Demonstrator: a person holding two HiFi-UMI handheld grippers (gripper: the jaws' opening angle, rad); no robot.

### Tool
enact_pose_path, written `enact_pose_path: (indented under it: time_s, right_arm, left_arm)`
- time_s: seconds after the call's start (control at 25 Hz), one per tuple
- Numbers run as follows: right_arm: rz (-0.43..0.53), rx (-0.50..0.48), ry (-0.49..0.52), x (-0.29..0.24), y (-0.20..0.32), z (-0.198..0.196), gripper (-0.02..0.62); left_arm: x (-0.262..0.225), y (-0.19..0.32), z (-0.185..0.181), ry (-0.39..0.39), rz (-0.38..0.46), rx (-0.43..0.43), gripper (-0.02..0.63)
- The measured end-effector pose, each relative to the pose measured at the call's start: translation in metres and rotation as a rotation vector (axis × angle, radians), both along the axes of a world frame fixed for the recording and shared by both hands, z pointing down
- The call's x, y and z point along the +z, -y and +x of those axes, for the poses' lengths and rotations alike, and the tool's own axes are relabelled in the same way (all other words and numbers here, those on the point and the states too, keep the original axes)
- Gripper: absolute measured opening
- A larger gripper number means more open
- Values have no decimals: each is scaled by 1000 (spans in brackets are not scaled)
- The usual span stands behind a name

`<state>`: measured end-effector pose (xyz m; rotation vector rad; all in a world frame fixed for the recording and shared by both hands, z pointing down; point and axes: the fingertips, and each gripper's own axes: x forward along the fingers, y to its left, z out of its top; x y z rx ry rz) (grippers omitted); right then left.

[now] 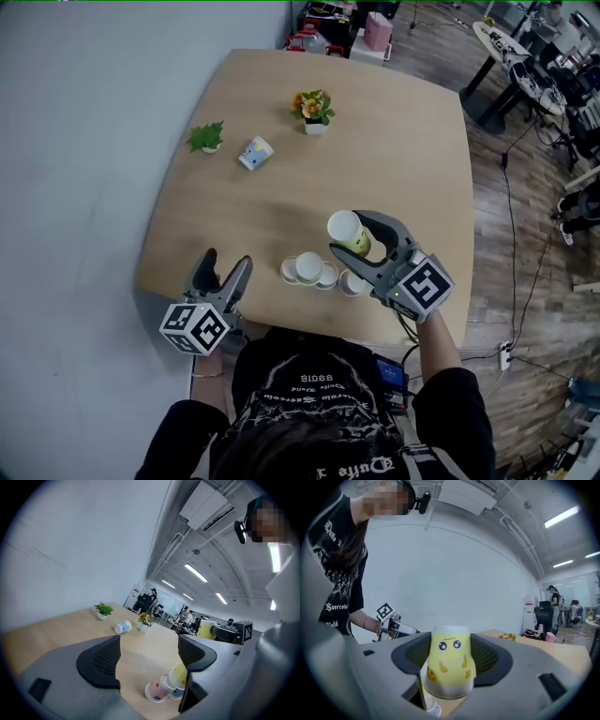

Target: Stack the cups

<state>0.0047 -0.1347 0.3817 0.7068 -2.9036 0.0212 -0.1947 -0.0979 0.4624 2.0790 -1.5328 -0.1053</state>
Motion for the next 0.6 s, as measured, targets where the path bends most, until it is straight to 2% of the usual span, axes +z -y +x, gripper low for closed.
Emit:
enact_pose_path:
  time_s: [0.24, 0.6]
  right_arm:
    - [-80, 68, 56, 29, -18, 12, 272]
    - [-93, 179, 67, 57, -30, 17, 270]
  left_arm:
    - [4, 4, -10, 2, -10, -5, 397]
    - [7, 18, -6, 3, -8, 19, 397]
